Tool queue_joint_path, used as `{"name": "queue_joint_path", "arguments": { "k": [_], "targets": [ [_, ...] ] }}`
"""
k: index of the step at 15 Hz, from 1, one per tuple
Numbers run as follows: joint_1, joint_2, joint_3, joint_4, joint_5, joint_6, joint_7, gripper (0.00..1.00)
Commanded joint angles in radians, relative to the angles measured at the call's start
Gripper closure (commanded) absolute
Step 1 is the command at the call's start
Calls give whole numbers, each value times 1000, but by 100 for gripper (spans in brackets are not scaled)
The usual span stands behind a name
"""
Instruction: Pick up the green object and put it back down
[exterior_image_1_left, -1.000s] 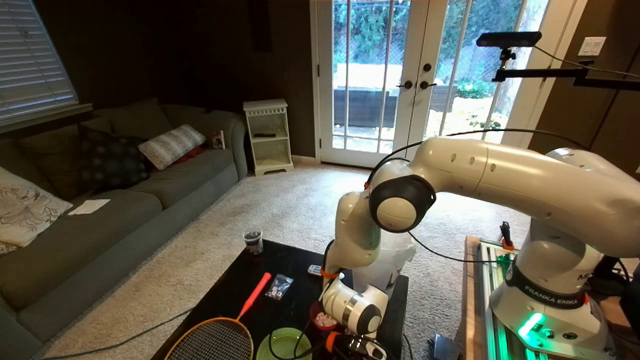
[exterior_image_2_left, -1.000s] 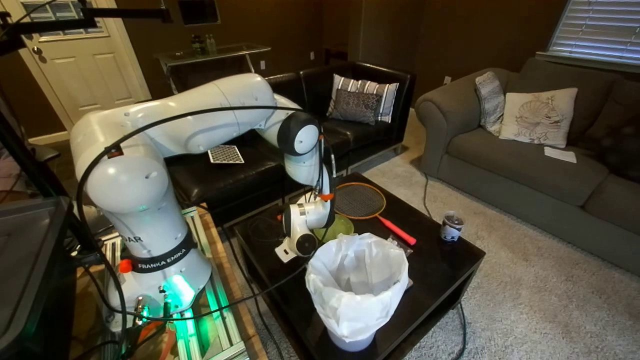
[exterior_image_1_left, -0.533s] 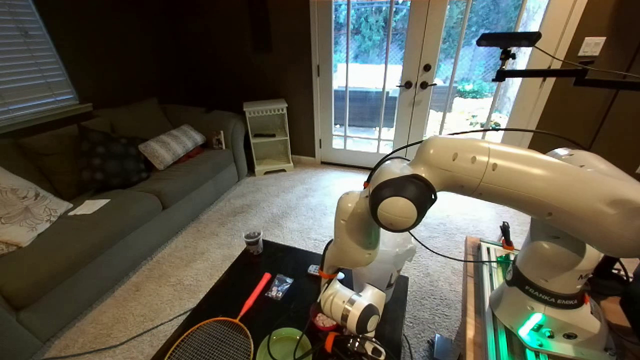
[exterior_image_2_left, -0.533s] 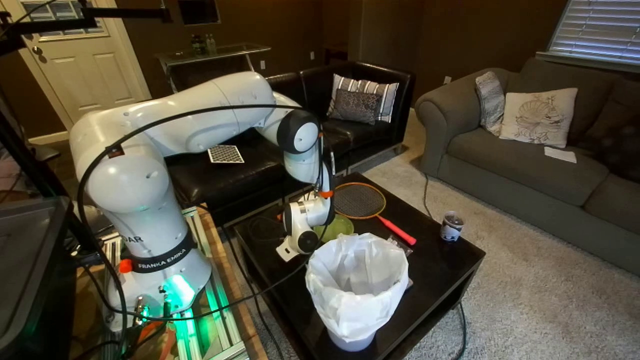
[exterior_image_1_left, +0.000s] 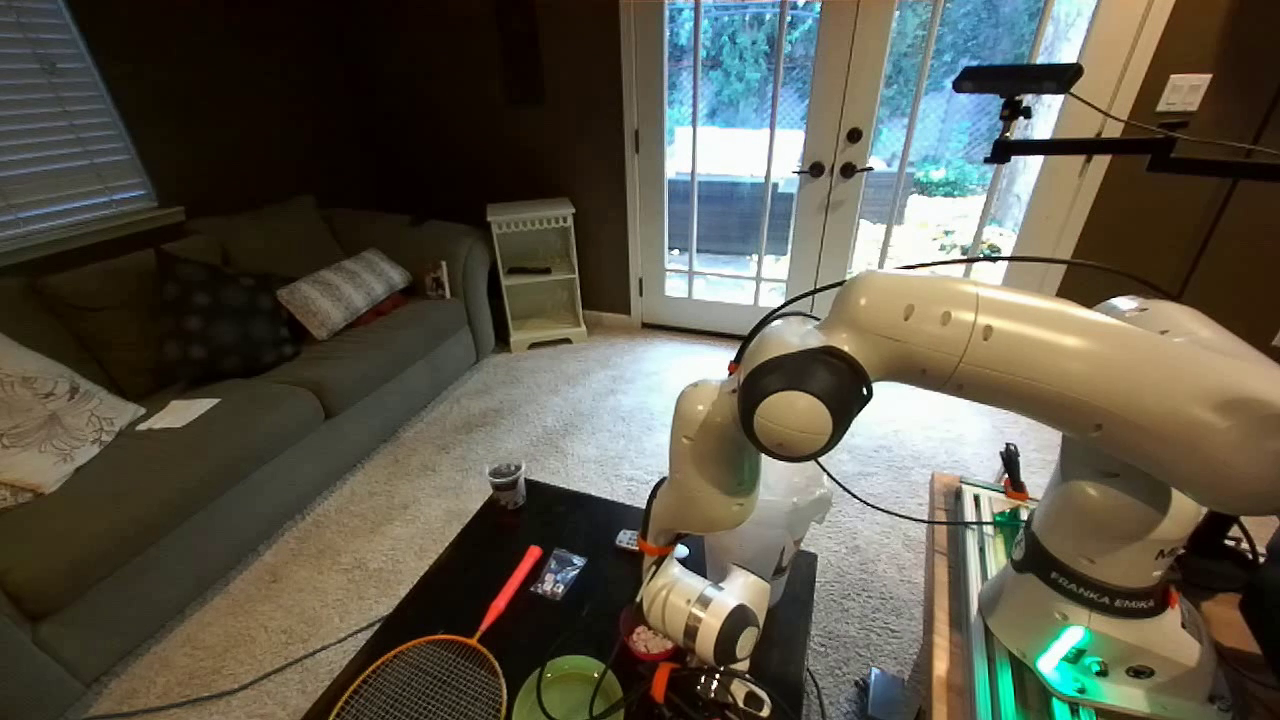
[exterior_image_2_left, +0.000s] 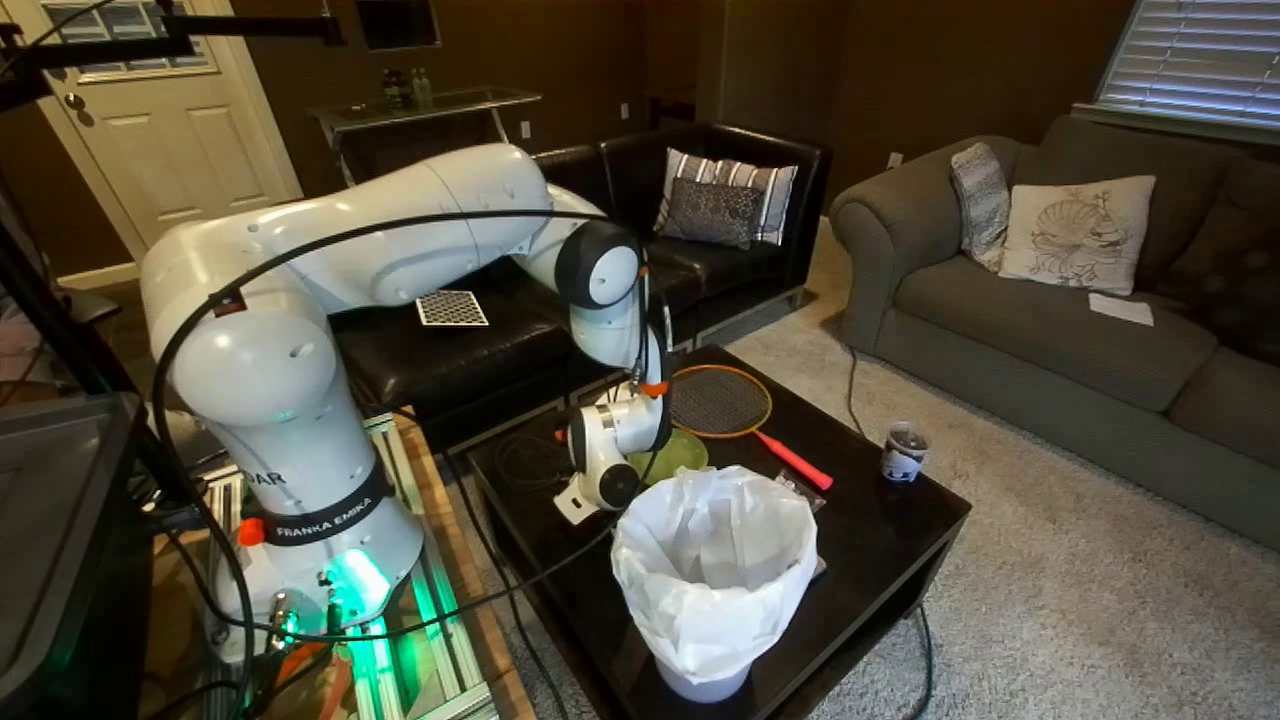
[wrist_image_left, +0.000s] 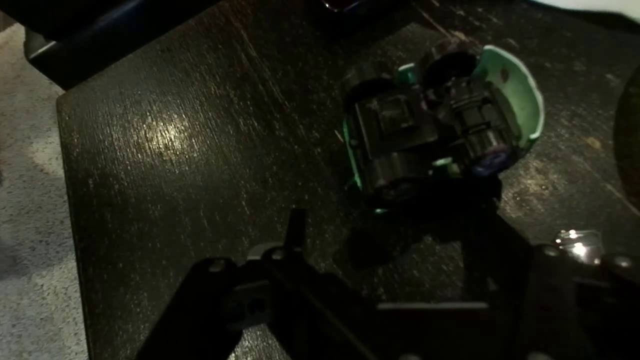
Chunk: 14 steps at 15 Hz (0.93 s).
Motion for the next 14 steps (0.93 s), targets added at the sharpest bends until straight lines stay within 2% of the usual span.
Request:
{"name": "queue_joint_path", "arguments": {
  "k": [1, 6, 11, 12, 14],
  "targets": [
    [-14, 20, 2, 27, -50, -42, 17, 0],
    [-22, 76, -3, 97, -86, -109, 17, 0],
    [-16, 130, -14, 179, -102, -118, -21, 0],
    [-20, 85, -12, 132, -97, -116, -36, 0],
    [-23, 85, -12, 136, -107, -127, -45, 0]
  ]
}}
